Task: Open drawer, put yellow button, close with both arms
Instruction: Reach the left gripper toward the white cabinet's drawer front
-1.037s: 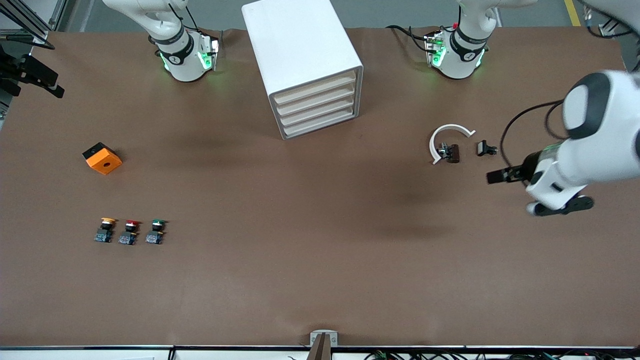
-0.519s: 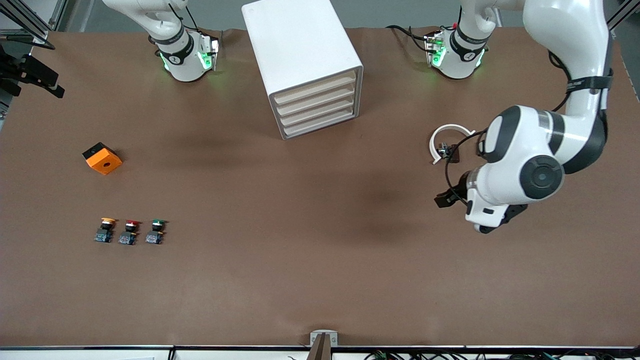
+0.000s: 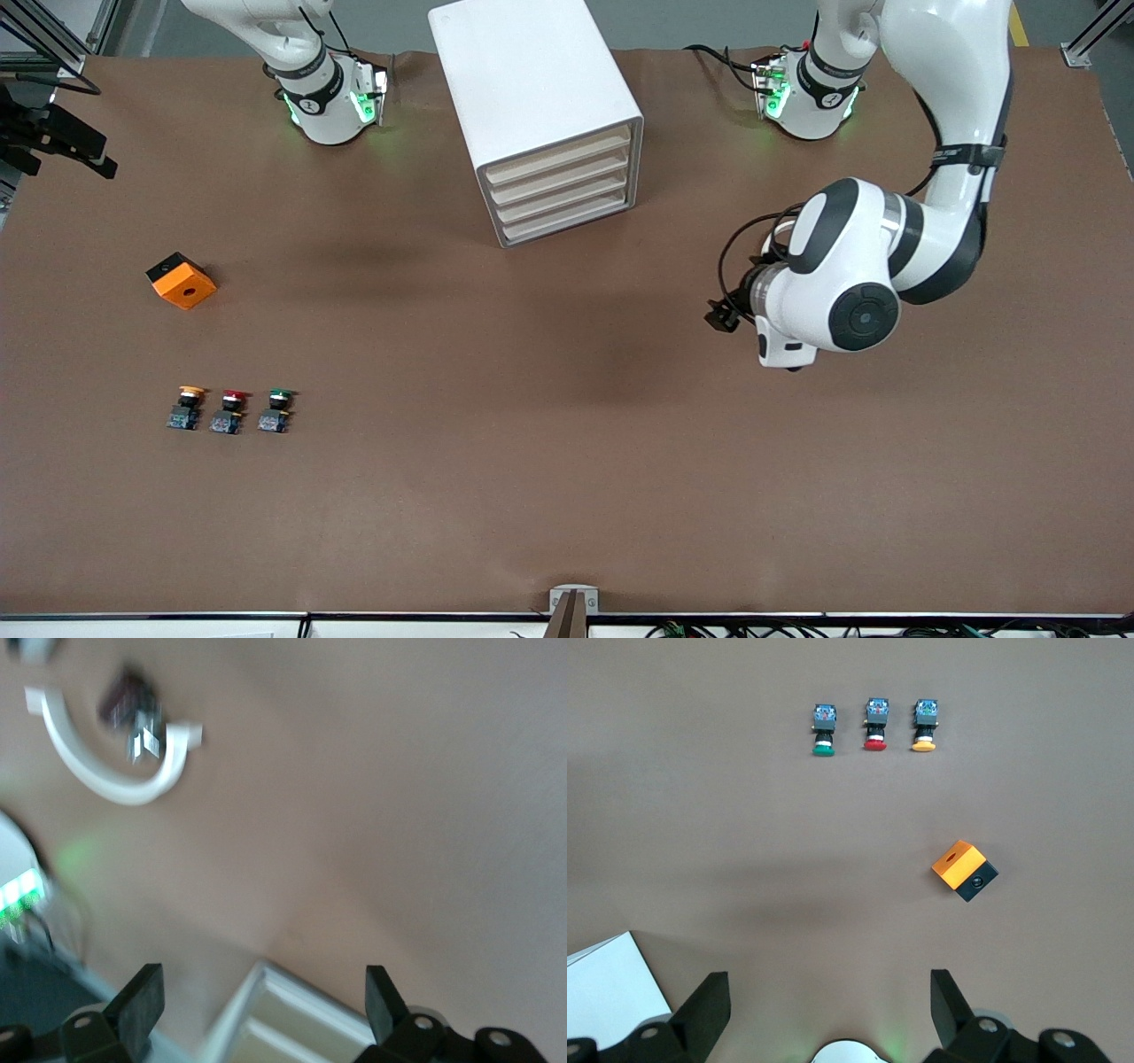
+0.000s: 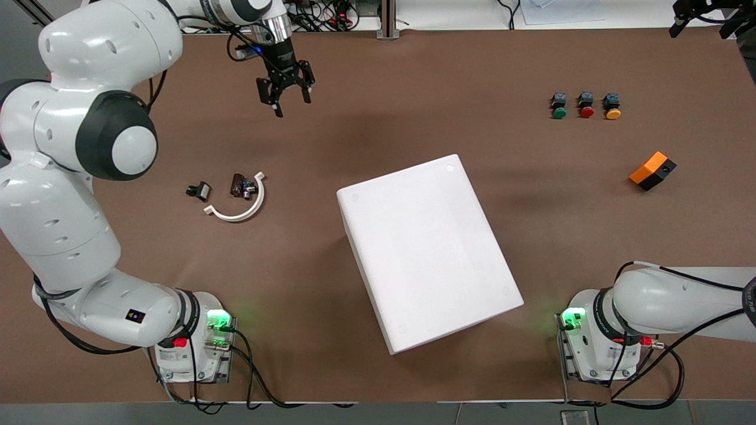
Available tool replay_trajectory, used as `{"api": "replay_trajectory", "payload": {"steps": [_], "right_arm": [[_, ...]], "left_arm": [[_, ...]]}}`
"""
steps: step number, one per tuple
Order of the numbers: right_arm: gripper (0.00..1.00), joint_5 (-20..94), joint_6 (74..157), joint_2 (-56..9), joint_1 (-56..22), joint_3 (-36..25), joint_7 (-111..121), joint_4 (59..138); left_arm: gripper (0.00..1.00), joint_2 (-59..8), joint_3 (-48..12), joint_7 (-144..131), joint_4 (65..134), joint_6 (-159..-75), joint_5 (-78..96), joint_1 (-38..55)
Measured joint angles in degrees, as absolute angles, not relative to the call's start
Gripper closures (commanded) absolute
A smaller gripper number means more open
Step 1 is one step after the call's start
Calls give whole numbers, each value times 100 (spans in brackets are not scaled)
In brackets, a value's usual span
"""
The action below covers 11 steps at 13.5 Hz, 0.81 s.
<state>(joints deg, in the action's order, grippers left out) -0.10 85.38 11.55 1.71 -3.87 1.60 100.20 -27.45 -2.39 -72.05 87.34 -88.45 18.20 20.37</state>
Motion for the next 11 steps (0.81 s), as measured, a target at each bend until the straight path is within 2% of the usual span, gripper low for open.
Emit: {"api": "replay_trajectory", "payload": {"steps": [6, 11], "right_arm": [[0, -15, 9037, -31, 450, -472, 220, 9888], [0, -21, 9990, -817, 1035, -505, 717, 9680]], "left_arm": [[0, -3523, -296, -9780, 8497, -8626, 2934, 2205], [0, -3861, -390, -11054, 8344, -7543, 4212, 2236]]}}
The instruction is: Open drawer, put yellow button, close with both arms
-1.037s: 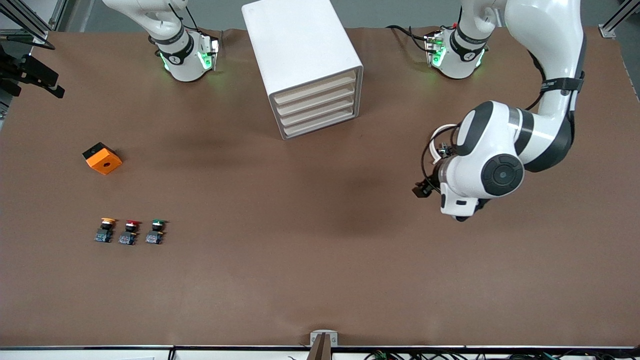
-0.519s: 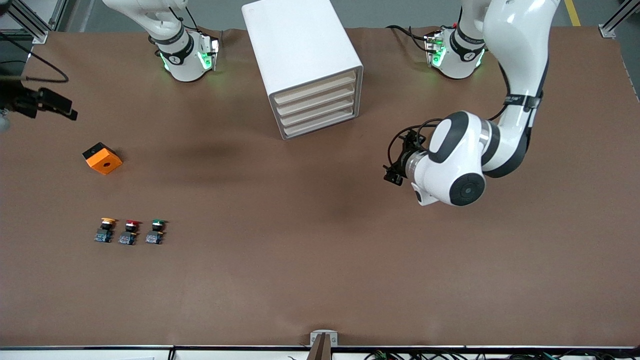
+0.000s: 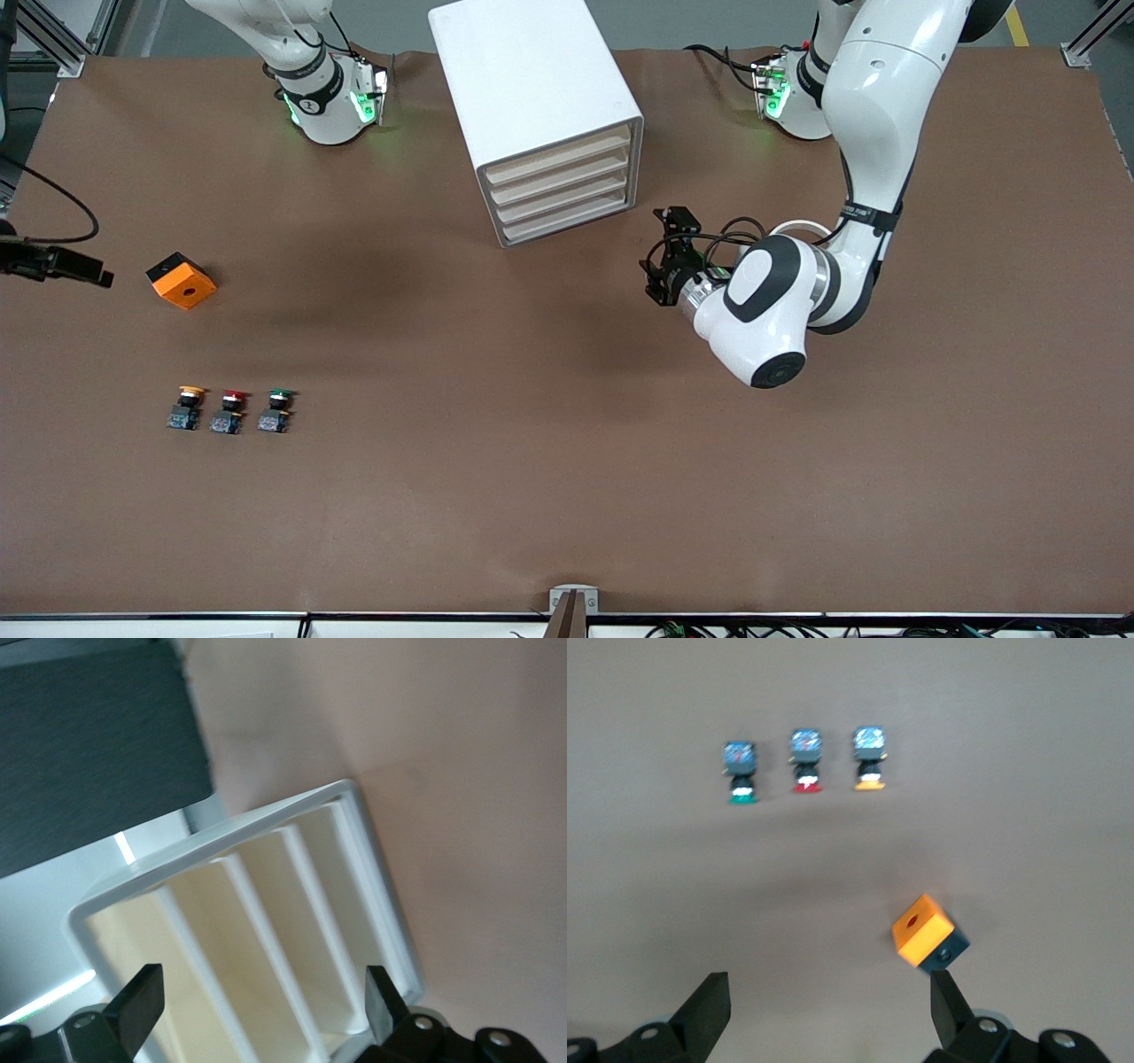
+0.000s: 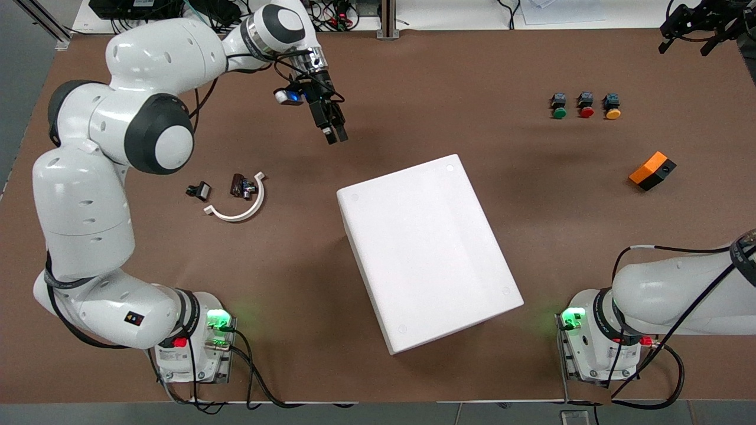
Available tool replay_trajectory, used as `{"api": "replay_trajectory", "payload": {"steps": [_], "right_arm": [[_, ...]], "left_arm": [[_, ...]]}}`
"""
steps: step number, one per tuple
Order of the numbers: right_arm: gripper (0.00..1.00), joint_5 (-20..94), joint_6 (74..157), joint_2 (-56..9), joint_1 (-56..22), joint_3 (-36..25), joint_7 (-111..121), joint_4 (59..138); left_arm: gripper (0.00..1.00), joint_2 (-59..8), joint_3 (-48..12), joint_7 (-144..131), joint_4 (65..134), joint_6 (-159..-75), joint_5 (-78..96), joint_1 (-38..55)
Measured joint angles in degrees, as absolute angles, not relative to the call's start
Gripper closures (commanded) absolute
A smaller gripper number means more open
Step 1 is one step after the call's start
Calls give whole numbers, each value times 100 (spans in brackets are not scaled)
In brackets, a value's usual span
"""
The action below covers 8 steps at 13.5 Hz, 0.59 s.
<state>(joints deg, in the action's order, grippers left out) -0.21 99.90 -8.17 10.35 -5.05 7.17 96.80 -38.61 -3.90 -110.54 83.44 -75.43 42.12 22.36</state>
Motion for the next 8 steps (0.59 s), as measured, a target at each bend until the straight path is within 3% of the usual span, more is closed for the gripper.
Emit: {"api": "replay_trajectory", "payload": {"steps": [1, 3, 6, 8], "right_arm": [[0, -20, 10349, -1048, 1160, -508, 744, 9707], [0, -18, 10978, -1587, 1309, -510, 756, 9733], [0, -17, 11954, -2313, 1340, -498, 753, 9736], [0, -15, 12535, -2673, 1335, -468, 748, 9734]], "left_arm": [[5, -3927, -438, -11324, 8344, -7388, 4371, 2238], [33, -4103, -572, -11756, 8342, -7188, 4630, 2249], [47, -4291, -653, -11941, 8340, -7036, 4915, 2267], [49, -4403, -727, -12053, 8345, -6934, 5071, 2267]]}}
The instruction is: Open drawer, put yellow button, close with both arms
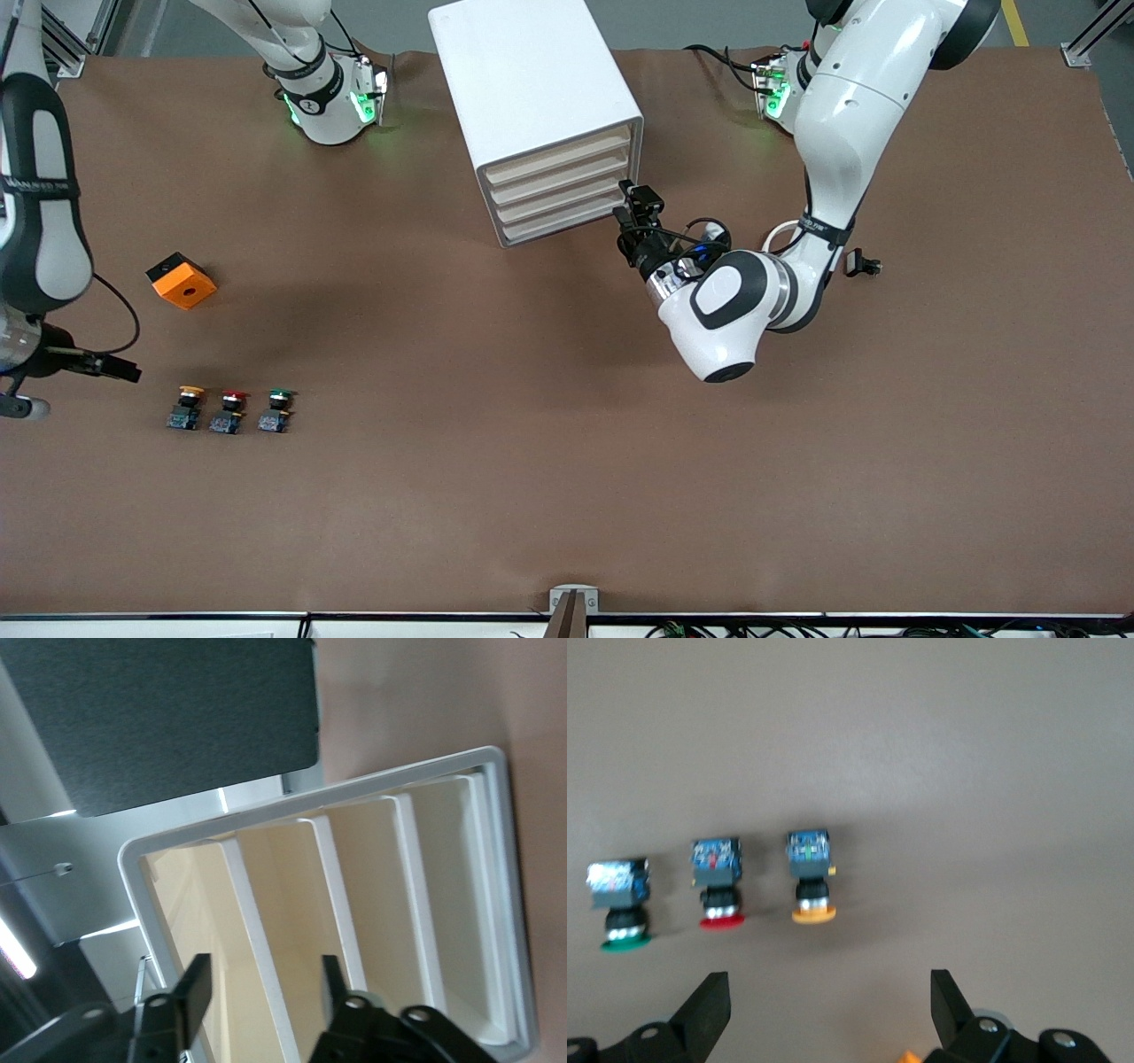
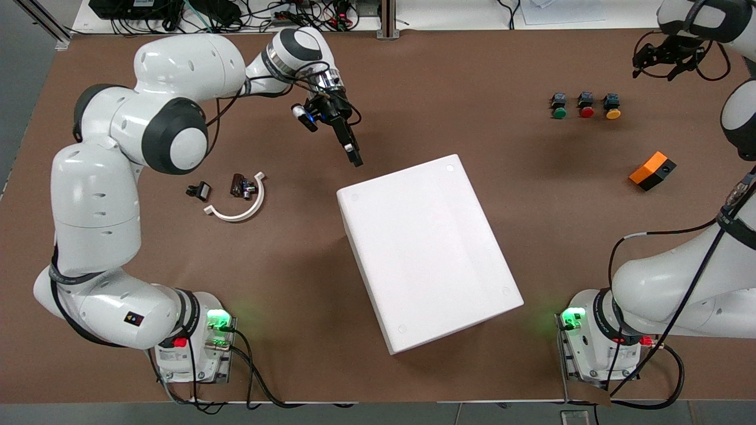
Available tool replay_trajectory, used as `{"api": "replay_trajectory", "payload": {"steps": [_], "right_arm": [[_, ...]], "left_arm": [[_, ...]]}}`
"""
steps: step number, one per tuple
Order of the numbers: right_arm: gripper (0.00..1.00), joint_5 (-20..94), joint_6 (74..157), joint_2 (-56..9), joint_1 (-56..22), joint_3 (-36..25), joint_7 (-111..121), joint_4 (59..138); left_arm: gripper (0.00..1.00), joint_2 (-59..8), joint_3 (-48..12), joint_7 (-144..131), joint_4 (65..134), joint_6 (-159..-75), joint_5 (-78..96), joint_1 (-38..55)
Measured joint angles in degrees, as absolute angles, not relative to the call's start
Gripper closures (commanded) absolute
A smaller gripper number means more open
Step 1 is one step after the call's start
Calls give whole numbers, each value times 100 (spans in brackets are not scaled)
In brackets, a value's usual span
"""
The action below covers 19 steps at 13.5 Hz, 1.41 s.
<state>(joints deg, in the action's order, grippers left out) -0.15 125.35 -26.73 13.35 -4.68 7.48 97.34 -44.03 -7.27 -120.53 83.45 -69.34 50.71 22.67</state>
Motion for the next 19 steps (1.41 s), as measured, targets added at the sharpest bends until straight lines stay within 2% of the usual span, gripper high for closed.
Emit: {"api": "replay_trajectory", "payload": {"steps": [4, 9, 10, 12, 14, 15, 19], "right_arm": [[0, 35, 13451, -3314, 1334, -444, 538, 9727], [0, 205, 13838, -3730, 1254, -392, 397, 9703], [0, 209, 13910, -3764, 1204, -386, 397, 9699], [0, 210, 14084, -3853, 1124, -382, 397, 9697], [0, 210, 14143, -3948, 1109, -383, 404, 9668], [0, 210, 14153, -3987, 1110, -388, 442, 9640], [0, 211, 14154, -4113, 1157, -426, 614, 9557]], "left_arm": [[49, -4599, -955, -12250, 8355, -6911, 5251, 2423], [50, -4685, -962, -12267, 8521, -6903, 5266, 2852], [52, -4685, -965, -12267, 8525, -6900, 5270, 2926], [75, -4684, -996, -12268, 8525, -6872, 5278, 3052], [90, -4684, -1029, -12272, 8530, -6859, 5279, 3100], [94, -4682, -1031, -12278, 8530, -6813, 5298, 3097], [93, -4680, -1031, -12450, 8539, -6784, 5315, 3087]]}}
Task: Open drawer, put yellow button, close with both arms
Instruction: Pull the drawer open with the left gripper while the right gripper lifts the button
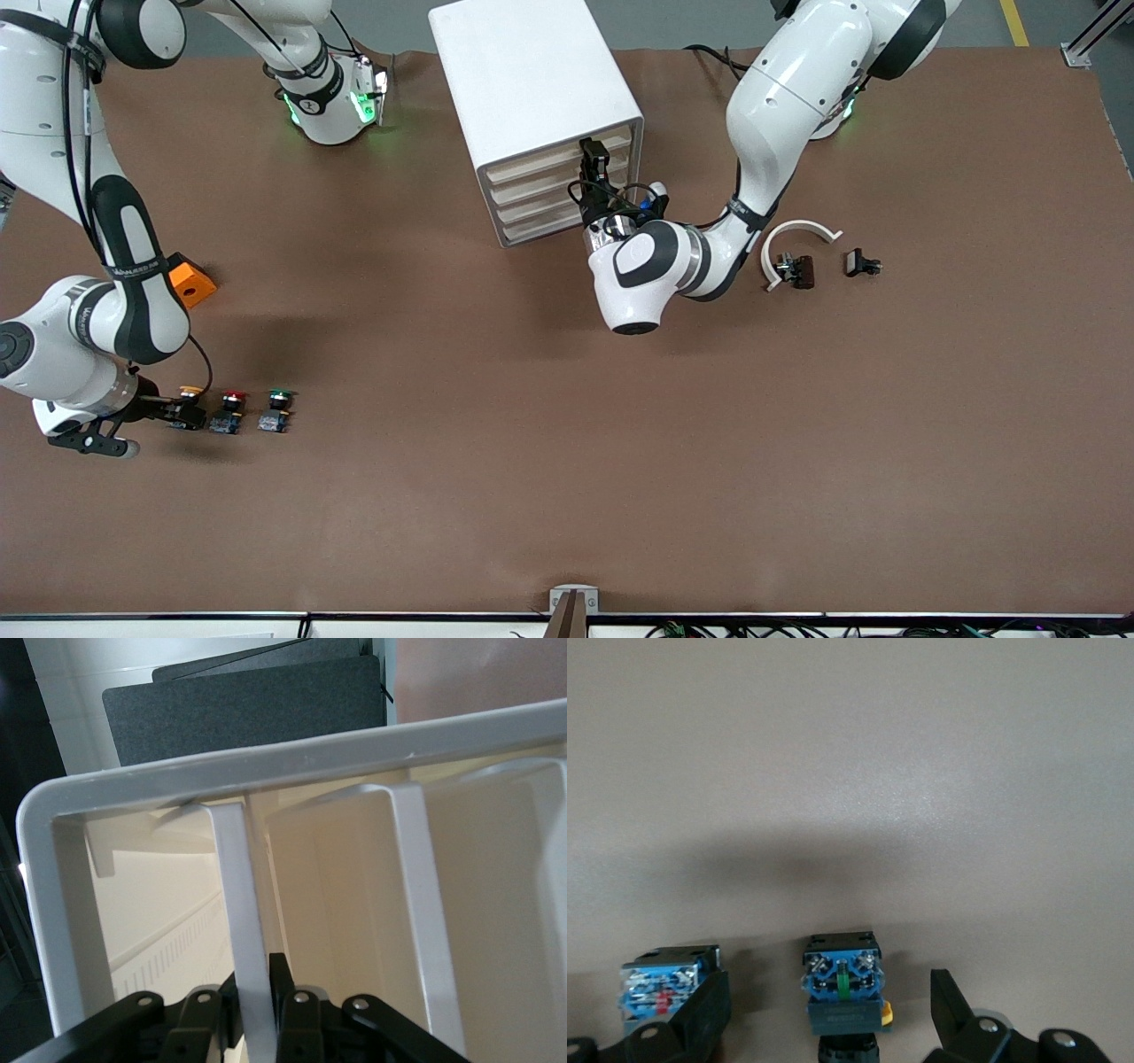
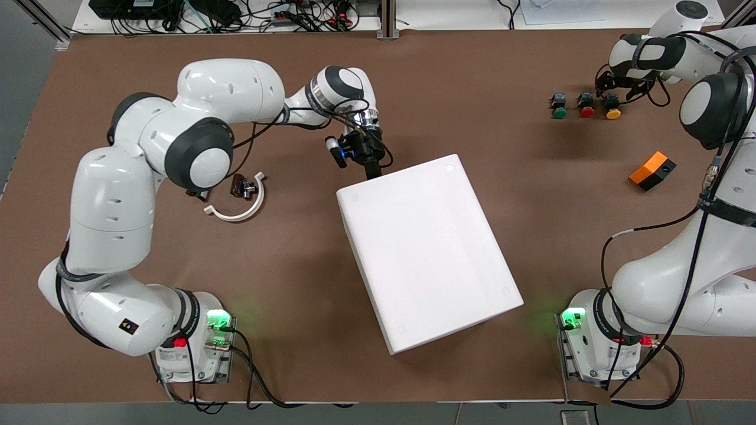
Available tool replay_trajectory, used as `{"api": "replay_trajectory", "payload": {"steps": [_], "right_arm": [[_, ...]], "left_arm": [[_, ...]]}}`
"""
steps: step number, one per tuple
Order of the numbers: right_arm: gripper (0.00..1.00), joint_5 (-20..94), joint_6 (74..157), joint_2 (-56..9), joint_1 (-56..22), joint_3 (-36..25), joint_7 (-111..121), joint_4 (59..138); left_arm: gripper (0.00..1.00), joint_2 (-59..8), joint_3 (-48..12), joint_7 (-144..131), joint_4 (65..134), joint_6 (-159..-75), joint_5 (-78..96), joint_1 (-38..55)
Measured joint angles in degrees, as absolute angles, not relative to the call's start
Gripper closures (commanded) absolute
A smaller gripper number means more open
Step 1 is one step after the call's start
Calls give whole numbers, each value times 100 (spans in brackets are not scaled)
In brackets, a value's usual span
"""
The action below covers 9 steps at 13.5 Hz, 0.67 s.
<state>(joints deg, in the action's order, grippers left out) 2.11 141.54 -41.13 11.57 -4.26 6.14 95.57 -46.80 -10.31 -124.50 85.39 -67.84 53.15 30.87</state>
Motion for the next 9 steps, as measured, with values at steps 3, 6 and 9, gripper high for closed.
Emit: {"api": "replay_trajectory", "payload": {"steps": [3, 6, 9], "right_arm": [[0, 211, 14154, -4160, 1162, -428, 617, 9554], [10, 212, 14155, -4202, 1163, -429, 618, 9546], [60, 213, 14155, -4215, 1163, -430, 621, 9546]], "left_arm": [[91, -4680, -1030, -12482, 8558, -6785, 5318, 3037], [89, -4685, -1030, -12492, 8578, -6784, 5320, 2832], [85, -4685, -1026, -12494, 8558, -6827, 5331, 2480]]}}
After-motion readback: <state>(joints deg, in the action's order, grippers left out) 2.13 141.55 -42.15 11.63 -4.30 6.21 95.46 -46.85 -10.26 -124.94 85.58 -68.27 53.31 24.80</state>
